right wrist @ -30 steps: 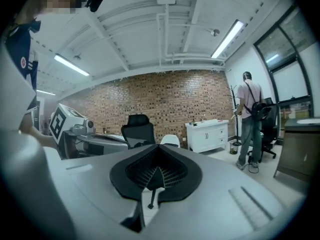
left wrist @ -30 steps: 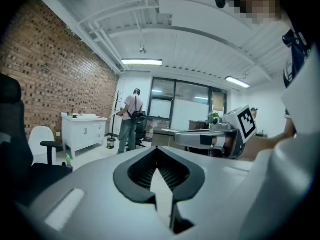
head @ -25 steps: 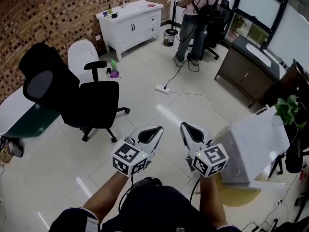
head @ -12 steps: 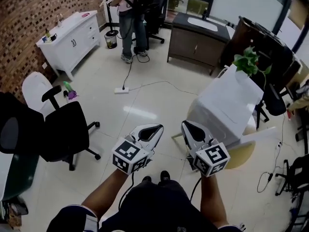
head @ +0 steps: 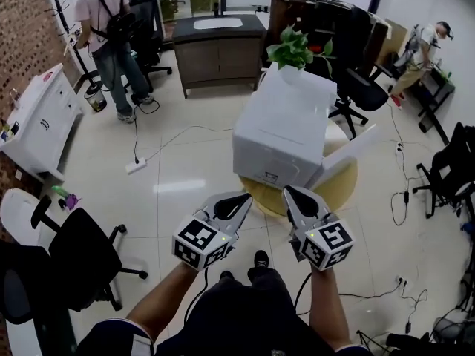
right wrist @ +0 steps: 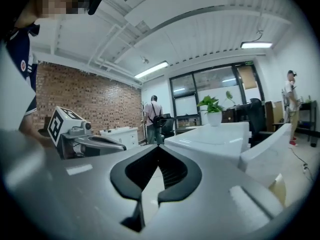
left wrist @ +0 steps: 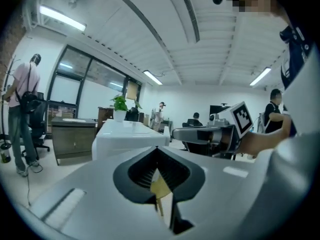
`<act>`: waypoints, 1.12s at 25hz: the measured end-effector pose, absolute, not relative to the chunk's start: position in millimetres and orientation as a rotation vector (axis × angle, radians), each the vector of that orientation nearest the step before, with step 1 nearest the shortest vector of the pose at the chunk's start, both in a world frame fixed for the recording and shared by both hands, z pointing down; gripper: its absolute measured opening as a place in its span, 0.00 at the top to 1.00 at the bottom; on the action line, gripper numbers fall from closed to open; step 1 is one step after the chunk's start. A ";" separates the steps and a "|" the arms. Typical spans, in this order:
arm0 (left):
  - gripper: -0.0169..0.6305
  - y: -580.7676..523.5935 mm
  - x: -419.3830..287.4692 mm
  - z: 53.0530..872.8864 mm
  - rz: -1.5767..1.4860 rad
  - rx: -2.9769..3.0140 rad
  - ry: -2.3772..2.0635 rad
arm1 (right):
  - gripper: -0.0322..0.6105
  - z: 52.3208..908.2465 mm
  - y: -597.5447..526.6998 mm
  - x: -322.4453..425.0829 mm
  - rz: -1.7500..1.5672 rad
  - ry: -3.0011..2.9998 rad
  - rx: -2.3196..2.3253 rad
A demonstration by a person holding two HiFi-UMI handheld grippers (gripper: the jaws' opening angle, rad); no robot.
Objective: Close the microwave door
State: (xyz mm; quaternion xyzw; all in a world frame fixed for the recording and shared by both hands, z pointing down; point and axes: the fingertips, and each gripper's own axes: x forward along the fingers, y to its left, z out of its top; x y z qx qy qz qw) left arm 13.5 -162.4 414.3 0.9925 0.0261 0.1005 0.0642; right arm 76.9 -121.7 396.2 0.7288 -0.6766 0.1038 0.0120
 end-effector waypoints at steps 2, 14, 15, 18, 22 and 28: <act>0.95 -149.8 25.4 417.3 0.316 2.994 0.155 | 0.95 400.0 -102.2 89.8 0.341 -2.041 2.341; 0.95 -57.1 101.8 423.1 0.375 2.965 0.463 | 0.95 399.9 9.4 162.5 0.349 -1.775 2.602; 0.95 -48.0 108.5 422.7 0.373 2.961 0.479 | 0.95 399.3 18.3 168.5 0.347 -1.764 2.612; 0.95 -24.2 128.5 423.4 0.373 2.950 0.513 | 0.95 398.0 42.2 187.2 0.341 -1.733 2.634; 0.95 1.9 152.0 423.0 0.371 2.959 0.541 | 0.95 394.6 69.3 209.2 0.318 -1.707 2.655; 0.95 27.6 179.9 425.9 0.385 2.984 0.548 | 0.95 401.0 95.2 230.3 0.319 -1.719 2.663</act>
